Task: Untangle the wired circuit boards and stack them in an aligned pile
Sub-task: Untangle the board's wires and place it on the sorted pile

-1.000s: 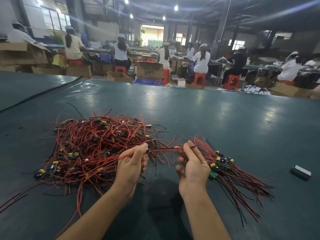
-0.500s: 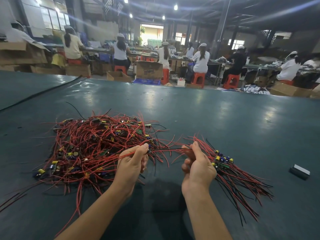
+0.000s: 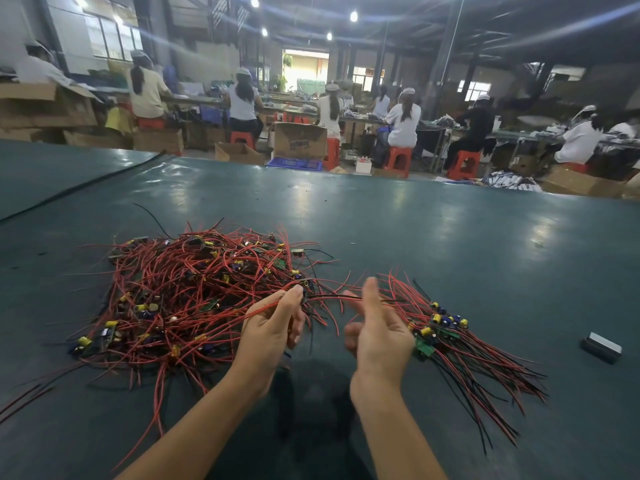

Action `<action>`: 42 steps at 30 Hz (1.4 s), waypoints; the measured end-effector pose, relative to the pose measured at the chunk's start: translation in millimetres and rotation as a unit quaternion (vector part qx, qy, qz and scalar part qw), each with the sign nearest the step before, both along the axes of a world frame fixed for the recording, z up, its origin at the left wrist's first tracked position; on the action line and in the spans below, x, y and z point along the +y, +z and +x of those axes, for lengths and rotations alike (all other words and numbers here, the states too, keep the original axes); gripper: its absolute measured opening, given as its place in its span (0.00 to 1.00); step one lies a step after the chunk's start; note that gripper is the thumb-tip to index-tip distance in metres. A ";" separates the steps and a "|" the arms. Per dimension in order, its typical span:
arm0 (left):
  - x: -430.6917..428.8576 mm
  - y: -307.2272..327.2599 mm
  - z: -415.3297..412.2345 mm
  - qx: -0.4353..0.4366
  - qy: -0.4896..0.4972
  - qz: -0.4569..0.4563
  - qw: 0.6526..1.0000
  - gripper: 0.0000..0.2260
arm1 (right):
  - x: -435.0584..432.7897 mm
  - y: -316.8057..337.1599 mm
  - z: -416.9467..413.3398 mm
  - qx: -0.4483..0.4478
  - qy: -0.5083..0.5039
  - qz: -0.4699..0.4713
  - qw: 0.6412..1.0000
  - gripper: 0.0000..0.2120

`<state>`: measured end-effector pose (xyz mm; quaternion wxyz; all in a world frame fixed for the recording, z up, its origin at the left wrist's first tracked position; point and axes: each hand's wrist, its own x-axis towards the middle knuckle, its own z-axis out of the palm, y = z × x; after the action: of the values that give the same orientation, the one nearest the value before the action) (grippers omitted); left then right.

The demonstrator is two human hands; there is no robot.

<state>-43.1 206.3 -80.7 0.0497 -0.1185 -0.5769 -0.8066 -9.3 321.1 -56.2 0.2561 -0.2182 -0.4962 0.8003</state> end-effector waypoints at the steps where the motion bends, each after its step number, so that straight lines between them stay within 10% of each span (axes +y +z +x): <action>1: 0.4 -0.1 0.6 0.004 0.000 -0.009 1.000 0.17 | -8.3 -0.6 3.0 -0.002 0.044 0.029 0.999 0.13; 6: 0.5 -2.0 -1.3 -0.002 0.020 -0.006 1.000 0.12 | -46.0 -3.4 13.1 0.017 0.170 0.036 0.985 0.11; 33: 1.8 3.0 4.7 0.015 0.020 -0.065 0.998 0.19 | 33.7 2.1 -11.4 -0.013 -0.091 -0.172 0.981 0.16; 42: -5.2 10.5 3.9 -0.013 0.010 0.001 1.000 0.17 | 8.9 2.1 -4.8 -0.021 0.004 -0.116 0.993 0.12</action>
<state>-39.2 201.1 -70.2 0.0504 -0.1018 -0.5777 -0.8083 -14.2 330.0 -54.1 0.2158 -0.2615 -0.4063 0.8485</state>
